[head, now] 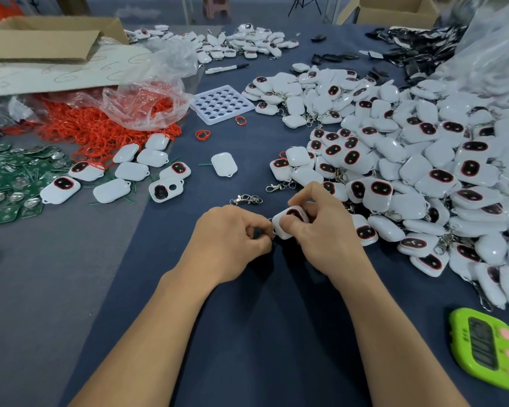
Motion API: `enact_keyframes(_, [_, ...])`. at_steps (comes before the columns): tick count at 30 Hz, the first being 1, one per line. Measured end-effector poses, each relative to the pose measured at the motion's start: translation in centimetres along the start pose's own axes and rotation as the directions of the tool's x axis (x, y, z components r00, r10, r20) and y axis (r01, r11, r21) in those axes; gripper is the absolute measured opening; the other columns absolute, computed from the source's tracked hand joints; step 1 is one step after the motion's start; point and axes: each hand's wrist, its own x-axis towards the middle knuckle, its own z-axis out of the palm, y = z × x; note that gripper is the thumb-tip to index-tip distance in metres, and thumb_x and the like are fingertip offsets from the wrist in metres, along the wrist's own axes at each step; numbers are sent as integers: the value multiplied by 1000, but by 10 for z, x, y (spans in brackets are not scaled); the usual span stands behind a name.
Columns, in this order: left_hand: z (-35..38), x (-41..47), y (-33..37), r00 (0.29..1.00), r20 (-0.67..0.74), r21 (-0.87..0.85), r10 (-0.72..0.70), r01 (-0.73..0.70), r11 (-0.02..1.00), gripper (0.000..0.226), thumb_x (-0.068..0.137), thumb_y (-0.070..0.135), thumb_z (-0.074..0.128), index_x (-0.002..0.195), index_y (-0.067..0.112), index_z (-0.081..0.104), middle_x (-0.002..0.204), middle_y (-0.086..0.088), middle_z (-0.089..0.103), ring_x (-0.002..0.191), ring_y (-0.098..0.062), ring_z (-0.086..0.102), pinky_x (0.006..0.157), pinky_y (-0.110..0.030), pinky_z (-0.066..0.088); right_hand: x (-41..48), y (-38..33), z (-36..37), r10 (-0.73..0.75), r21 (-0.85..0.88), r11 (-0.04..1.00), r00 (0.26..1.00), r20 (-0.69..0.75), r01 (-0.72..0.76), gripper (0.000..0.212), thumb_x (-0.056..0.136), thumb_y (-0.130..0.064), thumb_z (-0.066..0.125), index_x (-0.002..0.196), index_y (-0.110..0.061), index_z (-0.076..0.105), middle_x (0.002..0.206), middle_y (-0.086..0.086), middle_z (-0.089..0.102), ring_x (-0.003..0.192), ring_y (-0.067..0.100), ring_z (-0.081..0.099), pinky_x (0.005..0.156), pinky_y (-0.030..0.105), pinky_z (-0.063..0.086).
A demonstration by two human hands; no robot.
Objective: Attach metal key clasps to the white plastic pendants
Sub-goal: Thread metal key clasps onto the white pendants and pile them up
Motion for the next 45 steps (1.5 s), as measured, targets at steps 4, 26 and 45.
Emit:
enact_keyframes(4, [0,1,-1,1000,25,-11,-12,12,1000,20,78,28,70,86,46,70,50,12,52,50,-8,44,51,-22,38,2,-1,-2,9,7,1000,999,32,-9,21,88,-19,76,89,-32,59,72,-8,66,57,-1,53,52,13,40])
enact_keyframes(26, [6,-4,2,997,-69,-108,-43,35,994,13,76,28,76,79,41,74,56,16,60,53,-3,53,50,-14,39,-2,-7,-12,28,125,991,993,113,-42,20,79,-13,73,82,-30,63,74,18,67,58,18,49,60,36,44])
enact_keyframes(45, [7,-6,5,979,-197,-176,44,-79,981,9,83,34,79,80,40,73,56,12,58,51,-5,46,51,-13,36,-4,-11,-8,159,576,794,981,113,-194,18,93,7,66,92,-11,61,65,6,66,45,16,49,39,21,33])
